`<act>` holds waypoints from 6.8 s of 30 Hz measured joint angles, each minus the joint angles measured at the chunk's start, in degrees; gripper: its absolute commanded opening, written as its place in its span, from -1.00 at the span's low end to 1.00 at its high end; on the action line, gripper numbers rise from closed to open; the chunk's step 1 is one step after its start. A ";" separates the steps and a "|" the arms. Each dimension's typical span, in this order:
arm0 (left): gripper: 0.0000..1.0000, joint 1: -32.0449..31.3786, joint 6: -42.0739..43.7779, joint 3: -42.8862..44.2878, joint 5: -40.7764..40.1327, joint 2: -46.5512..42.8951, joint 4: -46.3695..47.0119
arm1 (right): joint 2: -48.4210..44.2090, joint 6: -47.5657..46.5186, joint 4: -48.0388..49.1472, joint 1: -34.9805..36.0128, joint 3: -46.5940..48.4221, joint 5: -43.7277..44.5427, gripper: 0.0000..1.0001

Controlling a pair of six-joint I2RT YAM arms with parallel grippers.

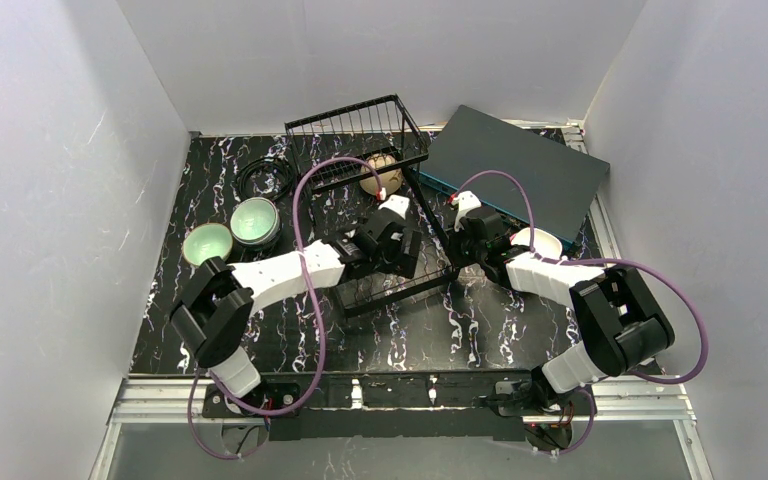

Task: Unload the bowls from the dish rack
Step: Move the bowl to the dish rack, then pick up the bowl from the dish rack, then place the bowl with the bowl.

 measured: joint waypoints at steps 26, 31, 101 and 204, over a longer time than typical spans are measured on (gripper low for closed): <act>0.96 7.58 4.55 -10.60 -13.84 -1.16 28.76 | 0.46 0.46 1.22 -0.02 -0.07 -0.04 -0.97; 0.93 7.50 3.37 -10.88 -12.55 1.09 30.32 | 0.46 0.66 1.38 -0.02 -0.09 -0.04 -0.97; 0.96 6.36 -34.32 -13.62 5.18 3.89 29.90 | 1.84 1.33 3.54 -0.07 0.07 -0.33 -0.97; -0.76 6.45 44.61 -13.03 25.99 -28.04 11.96 | -21.18 -5.44 -28.81 0.15 13.20 -23.85 0.97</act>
